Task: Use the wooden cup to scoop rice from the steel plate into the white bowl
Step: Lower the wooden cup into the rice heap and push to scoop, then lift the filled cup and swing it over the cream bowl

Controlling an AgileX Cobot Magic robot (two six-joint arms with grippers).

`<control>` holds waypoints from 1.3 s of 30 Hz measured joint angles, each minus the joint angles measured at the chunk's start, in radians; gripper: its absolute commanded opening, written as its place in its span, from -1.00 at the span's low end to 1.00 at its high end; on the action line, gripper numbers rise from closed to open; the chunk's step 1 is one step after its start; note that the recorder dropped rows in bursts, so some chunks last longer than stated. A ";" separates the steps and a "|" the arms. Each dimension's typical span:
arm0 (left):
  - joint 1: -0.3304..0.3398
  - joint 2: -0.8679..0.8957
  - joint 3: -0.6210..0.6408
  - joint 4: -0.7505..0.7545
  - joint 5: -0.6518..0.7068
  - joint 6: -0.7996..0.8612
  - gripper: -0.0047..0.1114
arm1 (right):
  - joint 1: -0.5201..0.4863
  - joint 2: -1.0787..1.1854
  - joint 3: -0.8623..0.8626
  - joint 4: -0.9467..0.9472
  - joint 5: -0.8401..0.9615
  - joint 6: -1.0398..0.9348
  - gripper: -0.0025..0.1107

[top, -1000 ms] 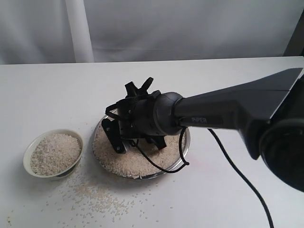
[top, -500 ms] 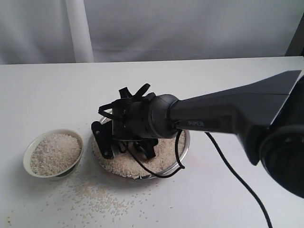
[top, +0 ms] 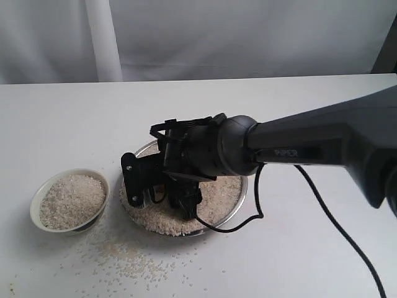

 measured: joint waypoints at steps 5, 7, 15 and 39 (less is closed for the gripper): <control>0.000 0.000 0.000 0.000 0.000 0.000 -0.92 | -0.031 -0.025 0.051 0.086 -0.110 0.000 -0.96; 0.000 0.000 0.000 0.000 0.000 0.000 -0.92 | -0.043 -0.029 0.068 0.112 -0.155 0.000 -0.96; 0.000 0.000 0.000 0.000 0.000 0.000 -0.92 | -0.094 -0.036 0.120 0.194 -0.303 0.019 -0.96; 0.000 0.000 0.000 0.000 0.000 0.000 -0.92 | -0.126 -0.150 0.274 0.324 -0.504 0.016 -0.96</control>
